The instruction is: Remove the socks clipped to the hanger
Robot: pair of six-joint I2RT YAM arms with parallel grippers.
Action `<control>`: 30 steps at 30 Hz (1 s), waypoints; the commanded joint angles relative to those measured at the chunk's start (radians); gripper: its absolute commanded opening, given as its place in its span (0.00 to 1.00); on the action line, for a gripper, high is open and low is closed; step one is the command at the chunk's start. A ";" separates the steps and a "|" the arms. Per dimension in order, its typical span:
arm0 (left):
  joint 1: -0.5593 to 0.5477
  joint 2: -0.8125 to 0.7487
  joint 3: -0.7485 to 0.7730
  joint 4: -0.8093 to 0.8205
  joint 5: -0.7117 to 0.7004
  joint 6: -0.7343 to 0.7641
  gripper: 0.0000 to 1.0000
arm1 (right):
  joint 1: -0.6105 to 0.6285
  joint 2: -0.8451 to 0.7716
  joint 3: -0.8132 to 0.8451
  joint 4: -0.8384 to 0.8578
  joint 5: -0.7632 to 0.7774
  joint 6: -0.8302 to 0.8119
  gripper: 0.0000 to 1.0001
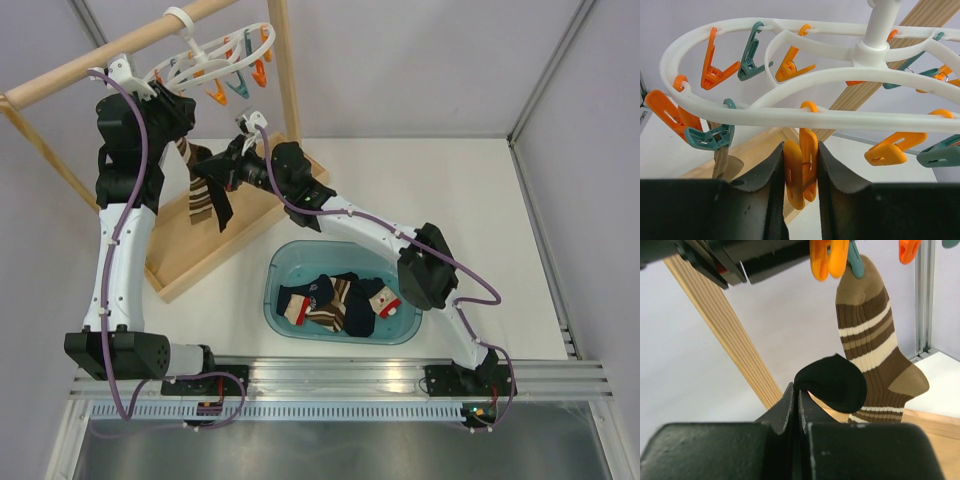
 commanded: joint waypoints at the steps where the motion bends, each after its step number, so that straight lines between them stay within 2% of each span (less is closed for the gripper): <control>1: -0.001 -0.008 0.037 0.023 0.012 -0.002 0.02 | 0.009 -0.027 -0.018 0.044 -0.010 -0.011 0.01; 3: -0.001 -0.006 0.034 0.020 0.020 -0.001 0.02 | 0.007 -0.030 -0.021 0.044 -0.008 -0.012 0.01; 4: -0.001 -0.008 0.034 0.021 0.020 -0.001 0.25 | 0.006 -0.035 -0.029 0.044 -0.008 -0.015 0.01; 7: -0.001 -0.017 0.024 0.020 0.023 0.001 0.74 | 0.006 -0.055 -0.057 0.045 0.001 -0.026 0.01; 8: -0.001 -0.021 0.019 0.020 0.021 0.001 0.87 | 0.006 -0.061 -0.067 0.045 0.003 -0.031 0.01; 10: -0.001 -0.034 0.004 0.017 0.017 0.004 1.00 | 0.007 -0.081 -0.100 0.047 0.010 -0.038 0.01; 16: -0.001 -0.087 -0.058 0.009 0.018 0.018 1.00 | 0.007 -0.160 -0.224 0.058 0.033 -0.066 0.01; 20: -0.001 -0.156 -0.154 0.003 0.000 0.037 1.00 | 0.007 -0.242 -0.334 0.058 0.056 -0.095 0.01; 25: -0.001 -0.256 -0.260 -0.005 -0.012 0.064 1.00 | 0.023 -0.393 -0.475 -0.027 0.125 -0.190 0.01; 30: -0.001 -0.362 -0.335 -0.043 -0.034 0.119 1.00 | 0.027 -0.576 -0.653 -0.131 0.211 -0.215 0.01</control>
